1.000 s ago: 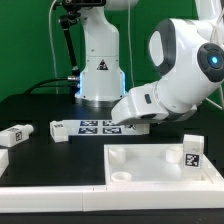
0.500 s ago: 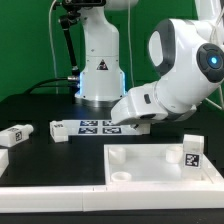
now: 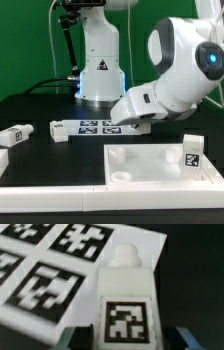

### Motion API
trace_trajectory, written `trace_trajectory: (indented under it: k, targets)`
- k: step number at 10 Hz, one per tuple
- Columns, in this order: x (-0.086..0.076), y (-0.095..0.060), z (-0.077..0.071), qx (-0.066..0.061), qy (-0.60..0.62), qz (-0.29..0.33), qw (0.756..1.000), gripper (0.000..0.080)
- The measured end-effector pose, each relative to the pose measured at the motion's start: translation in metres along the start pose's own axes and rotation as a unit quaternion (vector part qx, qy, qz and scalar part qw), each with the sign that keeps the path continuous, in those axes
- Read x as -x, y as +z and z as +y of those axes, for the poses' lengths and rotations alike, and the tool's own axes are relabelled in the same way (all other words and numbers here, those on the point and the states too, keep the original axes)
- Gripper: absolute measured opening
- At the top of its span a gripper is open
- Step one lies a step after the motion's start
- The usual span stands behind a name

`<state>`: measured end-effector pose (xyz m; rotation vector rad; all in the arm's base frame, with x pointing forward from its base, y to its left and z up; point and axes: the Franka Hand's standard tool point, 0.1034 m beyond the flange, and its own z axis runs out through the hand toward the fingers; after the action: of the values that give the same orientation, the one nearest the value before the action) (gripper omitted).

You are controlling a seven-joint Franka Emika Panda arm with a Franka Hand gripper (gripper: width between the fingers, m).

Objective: Assemble square table

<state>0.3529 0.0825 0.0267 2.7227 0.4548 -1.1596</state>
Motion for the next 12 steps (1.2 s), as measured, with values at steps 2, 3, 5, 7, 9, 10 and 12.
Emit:
trace_trajectory:
  k: [2,3,5,7,9,10,12]
  targets:
    - [0.016,-0.038,0.023,-0.025,0.026,0.026,0.999,0.0290]
    - [0.025,-0.057,0.035,-0.034,0.037,0.038,0.998,0.0290]
    - [0.024,-0.068,0.044,-0.036,0.052,0.085,0.994,0.0290]
    - [0.022,-0.069,0.043,-0.035,0.052,0.162,0.985,0.0290]
    - [0.005,-0.082,0.046,-0.038,0.057,0.239,0.969,0.0290]
    - [-0.002,-0.114,0.060,-0.055,0.061,0.276,0.958,0.0290]
    - [-0.016,-0.171,0.091,-0.053,0.086,0.349,0.931,0.0290]
